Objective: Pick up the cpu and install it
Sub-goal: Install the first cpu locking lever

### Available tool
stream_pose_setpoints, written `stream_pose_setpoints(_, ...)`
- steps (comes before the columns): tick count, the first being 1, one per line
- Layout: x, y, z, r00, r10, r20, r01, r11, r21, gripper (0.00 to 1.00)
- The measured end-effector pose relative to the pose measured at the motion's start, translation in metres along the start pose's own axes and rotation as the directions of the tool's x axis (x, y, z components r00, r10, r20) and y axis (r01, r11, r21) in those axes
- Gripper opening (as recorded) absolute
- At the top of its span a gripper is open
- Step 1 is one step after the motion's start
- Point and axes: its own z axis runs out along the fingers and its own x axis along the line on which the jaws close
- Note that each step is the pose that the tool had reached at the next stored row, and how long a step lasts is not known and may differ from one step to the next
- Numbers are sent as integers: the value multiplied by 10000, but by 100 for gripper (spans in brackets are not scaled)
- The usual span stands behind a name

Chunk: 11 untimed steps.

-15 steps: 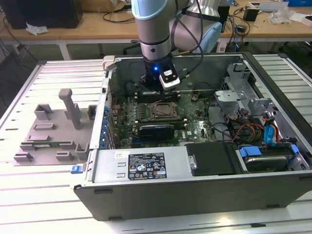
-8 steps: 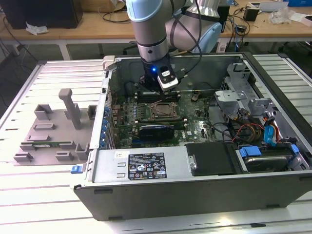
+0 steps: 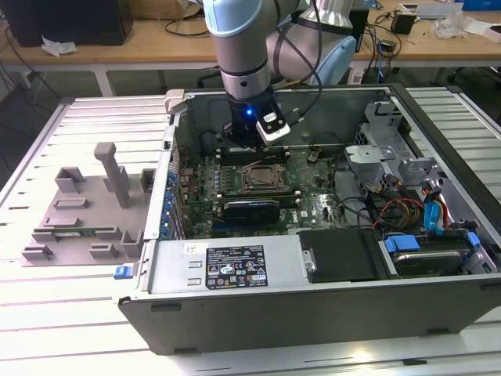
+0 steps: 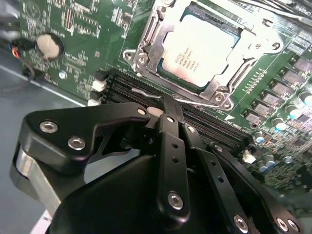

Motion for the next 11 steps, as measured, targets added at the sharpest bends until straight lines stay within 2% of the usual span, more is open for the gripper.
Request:
stream_pose_setpoints(2, 3, -4, 23, 9996, -289, 30, 289, 9996, -49, 11)
stream_pose_setpoints(5, 4, -6, 42, 9996, -274, 42, 274, 9996, -43, 11)
stream_pose_setpoints(11, 5, -9, 62, 9979, 625, 185, -626, 9980, 94, 11)
